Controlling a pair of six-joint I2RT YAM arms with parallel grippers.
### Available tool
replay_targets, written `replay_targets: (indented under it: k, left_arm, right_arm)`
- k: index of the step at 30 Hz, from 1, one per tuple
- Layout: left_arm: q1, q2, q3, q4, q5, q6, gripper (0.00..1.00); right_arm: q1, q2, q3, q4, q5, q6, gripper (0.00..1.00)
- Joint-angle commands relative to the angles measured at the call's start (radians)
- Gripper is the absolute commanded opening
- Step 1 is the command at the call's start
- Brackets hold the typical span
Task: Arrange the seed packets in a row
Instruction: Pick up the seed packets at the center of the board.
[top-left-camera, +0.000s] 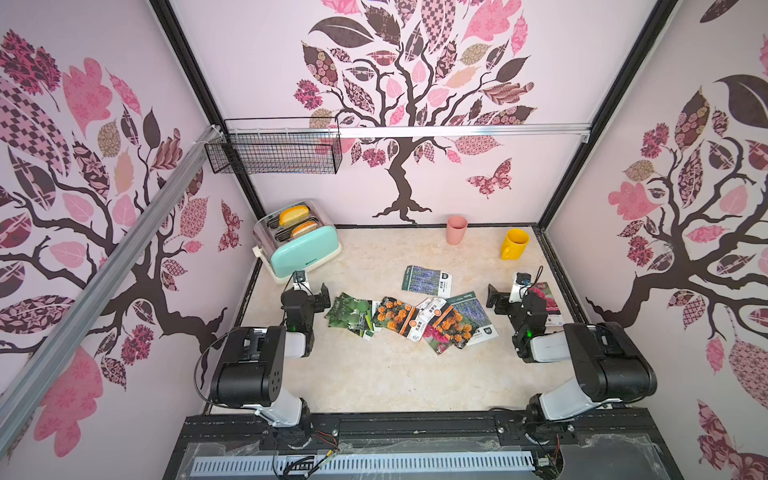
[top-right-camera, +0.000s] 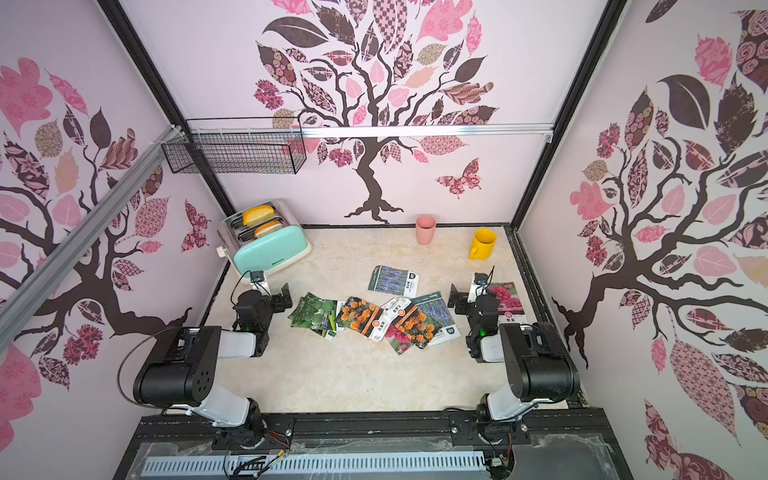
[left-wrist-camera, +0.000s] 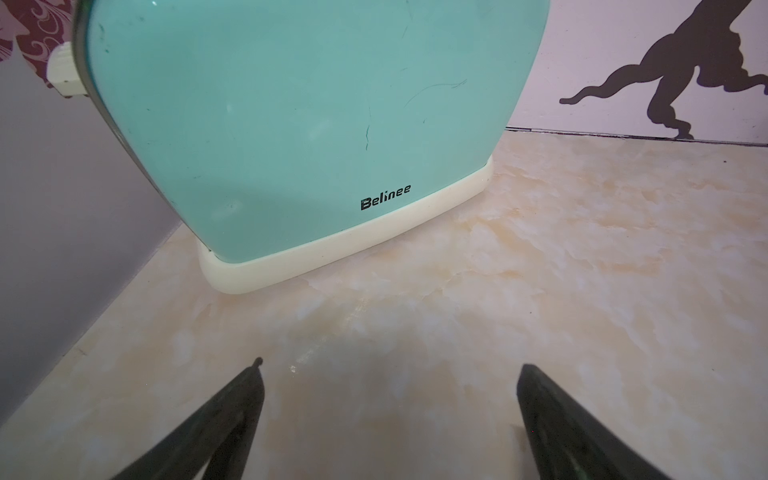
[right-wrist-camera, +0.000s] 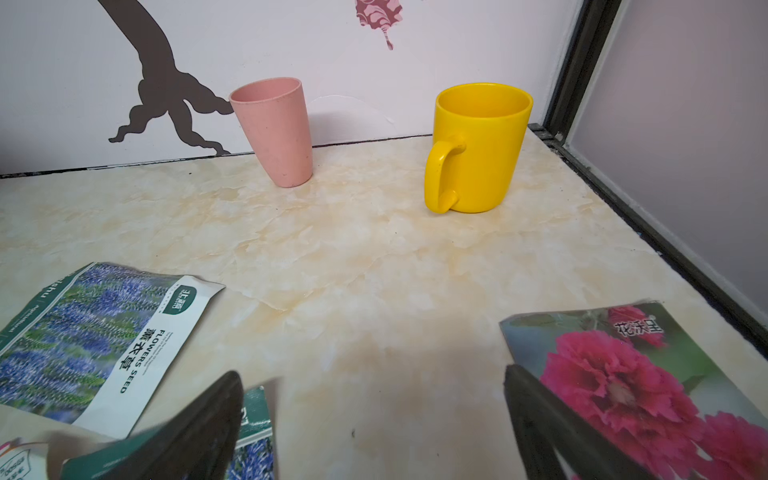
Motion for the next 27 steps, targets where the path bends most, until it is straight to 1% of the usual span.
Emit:
replay_targets:
  k: [1, 27]
  left_arm:
    - [0.002, -0.01, -0.007, 0.015, 0.001, -0.005, 0.97]
    - [0.006, -0.005, 0.002, 0.002, 0.005, -0.009, 0.96]
  right_arm:
    - [0.007, -0.012, 0.001, 0.012, -0.007, -0.01, 0.99]
    - [-0.003, -0.01, 0.006, 0.004, -0.021, -0.004, 0.99]
